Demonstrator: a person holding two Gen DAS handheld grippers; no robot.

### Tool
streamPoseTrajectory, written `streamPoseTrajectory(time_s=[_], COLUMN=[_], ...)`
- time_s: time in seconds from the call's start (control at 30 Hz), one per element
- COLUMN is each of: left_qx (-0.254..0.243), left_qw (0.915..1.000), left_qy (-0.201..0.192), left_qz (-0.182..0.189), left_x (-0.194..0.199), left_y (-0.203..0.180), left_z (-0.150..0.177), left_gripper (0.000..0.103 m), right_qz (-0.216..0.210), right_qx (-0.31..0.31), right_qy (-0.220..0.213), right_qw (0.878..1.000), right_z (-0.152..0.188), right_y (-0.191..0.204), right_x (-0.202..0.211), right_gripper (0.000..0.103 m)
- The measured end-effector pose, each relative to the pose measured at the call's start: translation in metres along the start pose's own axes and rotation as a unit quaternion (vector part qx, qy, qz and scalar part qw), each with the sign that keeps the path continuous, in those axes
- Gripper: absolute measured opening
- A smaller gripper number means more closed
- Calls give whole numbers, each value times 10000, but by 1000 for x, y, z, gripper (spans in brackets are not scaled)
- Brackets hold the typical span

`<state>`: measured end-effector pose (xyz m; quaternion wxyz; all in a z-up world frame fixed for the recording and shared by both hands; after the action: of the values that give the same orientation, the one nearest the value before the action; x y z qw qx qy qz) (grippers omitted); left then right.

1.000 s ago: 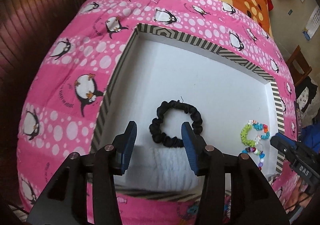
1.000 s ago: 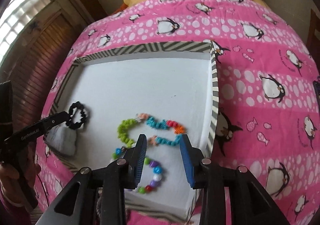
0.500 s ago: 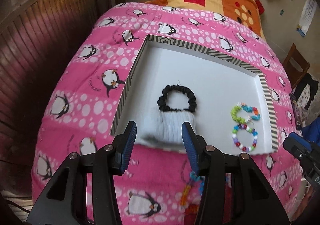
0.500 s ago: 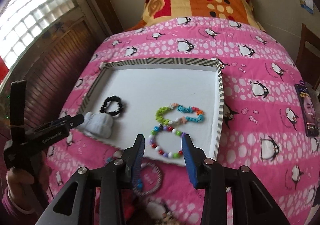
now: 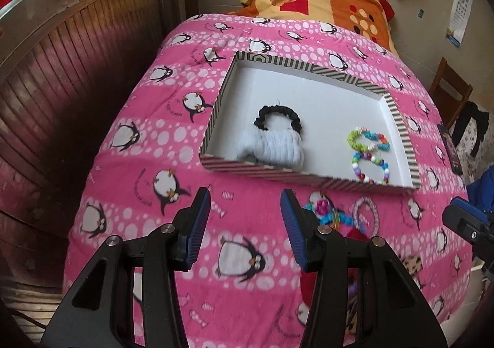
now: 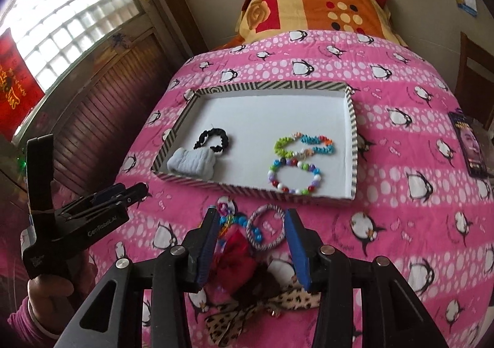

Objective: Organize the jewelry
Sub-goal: 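Move both tools back to the remaining jewelry pile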

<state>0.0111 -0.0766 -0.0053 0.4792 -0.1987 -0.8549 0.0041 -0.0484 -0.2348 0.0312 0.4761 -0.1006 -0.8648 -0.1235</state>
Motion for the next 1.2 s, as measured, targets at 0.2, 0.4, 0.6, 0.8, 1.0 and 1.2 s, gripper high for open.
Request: streamPoseTrajectory(time_s=[0.2,0.4,0.6,0.8,1.0,1.2], left_qx=[-67,-176,-261,-124,39,-266], left_qw=[10000,9998,9996,9991,9975,9910], left_qy=[-15,-16,42,207,354,645], left_qz=[4,44,120,351,608,1146], left_x=[11,18,20,18,13,2], left_y=[-2,-9,-15,-11,-5,-24], left_z=[16,30,42,52,62,74], left_gripper=[47,47,47,55,58,58], right_qz=[124,277,339,484,529,414], right_qx=[-97,-108,-135,-151,-276,-292], right_qy=[-17,-61,-48,5,204,369], right_qw=[9999,9995,9993,9987,9980,9980], right_z=[19,35,47,60,74,83], right_y=[-7,-13,-20,-33,-45,-49], right_x=[10,17,23,25,17,7], right_gripper=[42,42,44,52,52,52])
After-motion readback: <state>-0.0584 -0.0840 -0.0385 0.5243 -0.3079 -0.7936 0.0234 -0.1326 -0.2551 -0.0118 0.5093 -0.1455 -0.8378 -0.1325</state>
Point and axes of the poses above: each gripper's, at about its wrist camera, not at the fingertips, and x roughly against the way its jaws point, y to its left, z to its underside, the point moved 4 cm from there along -x, roughly the way its jaws point, and after that the axes turned 10 degrees about z, right-handed, at the moved point
